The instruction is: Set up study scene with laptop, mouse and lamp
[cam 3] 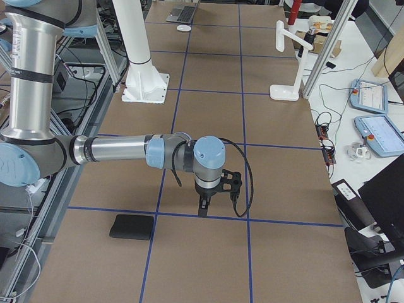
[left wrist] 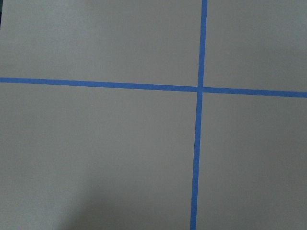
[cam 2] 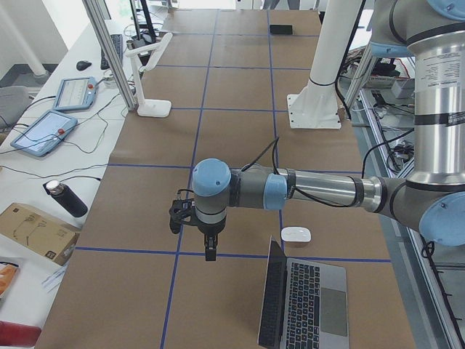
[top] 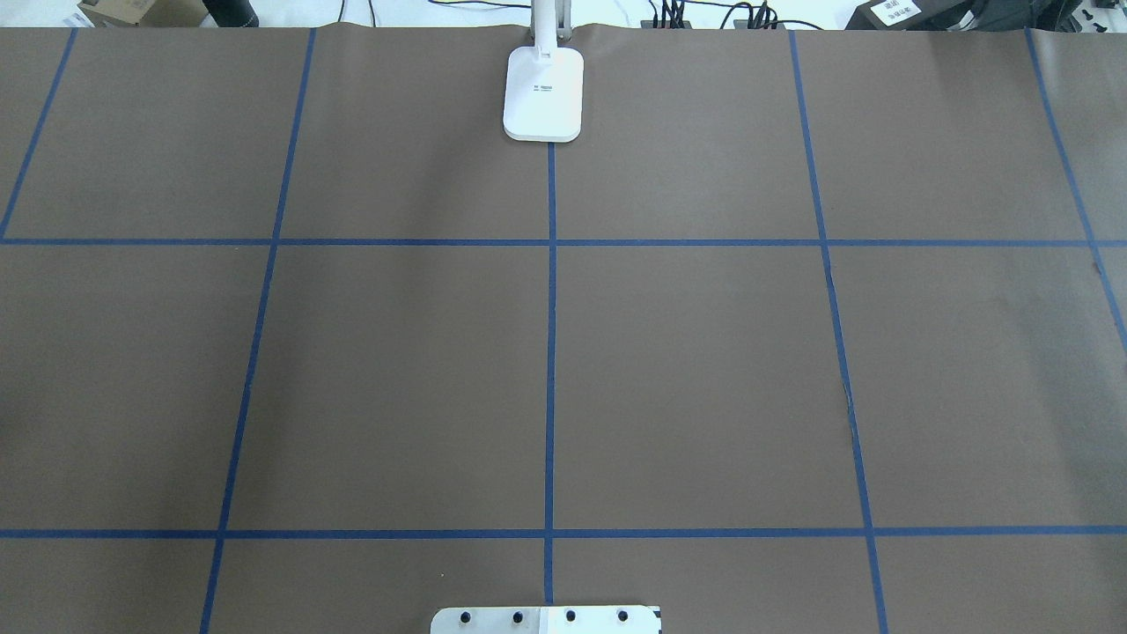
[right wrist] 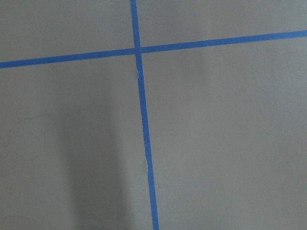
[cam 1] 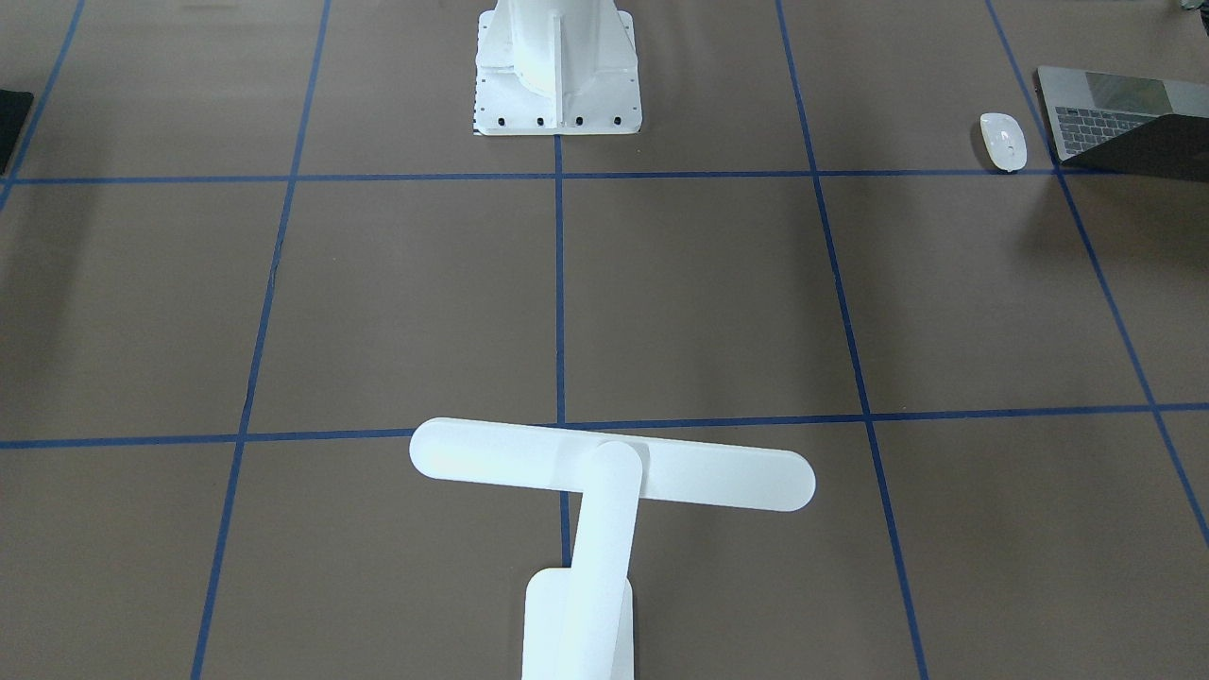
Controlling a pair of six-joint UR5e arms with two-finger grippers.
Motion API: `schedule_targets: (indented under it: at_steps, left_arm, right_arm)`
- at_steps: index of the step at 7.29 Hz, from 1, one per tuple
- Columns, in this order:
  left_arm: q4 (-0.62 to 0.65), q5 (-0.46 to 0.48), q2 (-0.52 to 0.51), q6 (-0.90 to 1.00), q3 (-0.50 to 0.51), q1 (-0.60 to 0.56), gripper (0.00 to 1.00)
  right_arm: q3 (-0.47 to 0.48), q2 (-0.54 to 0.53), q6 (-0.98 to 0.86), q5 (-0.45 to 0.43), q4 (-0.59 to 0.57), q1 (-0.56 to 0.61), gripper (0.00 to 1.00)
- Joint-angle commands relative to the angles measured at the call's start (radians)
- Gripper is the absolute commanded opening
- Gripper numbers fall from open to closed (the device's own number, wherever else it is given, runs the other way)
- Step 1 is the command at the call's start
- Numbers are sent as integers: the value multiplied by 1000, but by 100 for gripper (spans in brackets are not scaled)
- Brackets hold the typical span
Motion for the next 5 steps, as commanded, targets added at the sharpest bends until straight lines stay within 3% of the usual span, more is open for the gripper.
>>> schedule_targets:
  at_steps: [1, 3, 5]
  left_arm:
    - [-2, -7, -10, -2, -16, -1, 99]
    - [-1, -62, -12, 4, -17, -1, 100]
    - [17, -55, 12, -6, 9, -7, 100]
  right_arm:
    - [0, 5, 0, -1, 0, 0, 100]
    - [10, 34, -2, 2, 0, -2, 100]
    - [32, 33, 12, 25, -3, -2, 100]
